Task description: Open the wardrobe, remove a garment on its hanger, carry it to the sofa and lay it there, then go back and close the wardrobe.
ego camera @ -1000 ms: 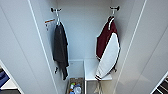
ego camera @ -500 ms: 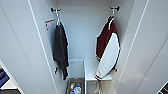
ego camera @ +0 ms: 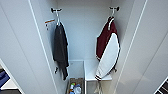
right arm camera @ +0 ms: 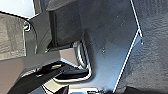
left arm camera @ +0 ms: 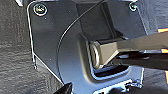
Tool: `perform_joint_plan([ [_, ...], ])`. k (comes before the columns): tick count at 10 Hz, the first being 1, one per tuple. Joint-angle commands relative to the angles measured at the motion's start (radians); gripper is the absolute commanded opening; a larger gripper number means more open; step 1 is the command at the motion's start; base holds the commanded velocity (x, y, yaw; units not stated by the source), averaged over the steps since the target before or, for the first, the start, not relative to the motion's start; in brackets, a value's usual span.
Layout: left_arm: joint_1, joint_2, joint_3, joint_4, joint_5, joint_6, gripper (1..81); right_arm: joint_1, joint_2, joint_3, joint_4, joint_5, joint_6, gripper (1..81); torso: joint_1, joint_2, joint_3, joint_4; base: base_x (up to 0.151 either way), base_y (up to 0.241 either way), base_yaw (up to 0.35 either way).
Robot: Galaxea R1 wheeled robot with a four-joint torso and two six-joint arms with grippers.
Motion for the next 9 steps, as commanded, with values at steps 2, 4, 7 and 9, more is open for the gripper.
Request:
perform_joint_plan([
  [2, -0.024, -0.003, -0.001, 0.01, 0.048, -0.001, 81.1, -0.019, 0.007, -0.042, 0.196, 0.019, -0.202, 81.1, 0.0, 0.0, 0.0, 0.0, 0.0, 0.0, 0.0],
  [4, -0.029, -0.004, -0.001, 0.01, 0.05, -0.001, 81.1, -0.013, 0.007, -0.036, 0.519, 0.007, -0.53, 81.1, 0.0, 0.0, 0.0, 0.0, 0.0, 0.0, 0.0],
  [7, -0.029, -0.015, -0.001, 0.008, 0.05, -0.003, 81.1, -0.011, 0.002, -0.035, 0.929, -0.001, -0.959, 81.1, 0.0, 0.0, 0.0, 0.0, 0.0, 0.0, 0.0],
  [9, -0.029, -0.024, -0.003, 0.011, 0.05, -0.001, 81.1, -0.008, 0.005, -0.036, 1.141, 0.001, -1.106, 81.1, 0.0, 0.0, 0.0, 0.0, 0.0, 0.0, 0.0],
])
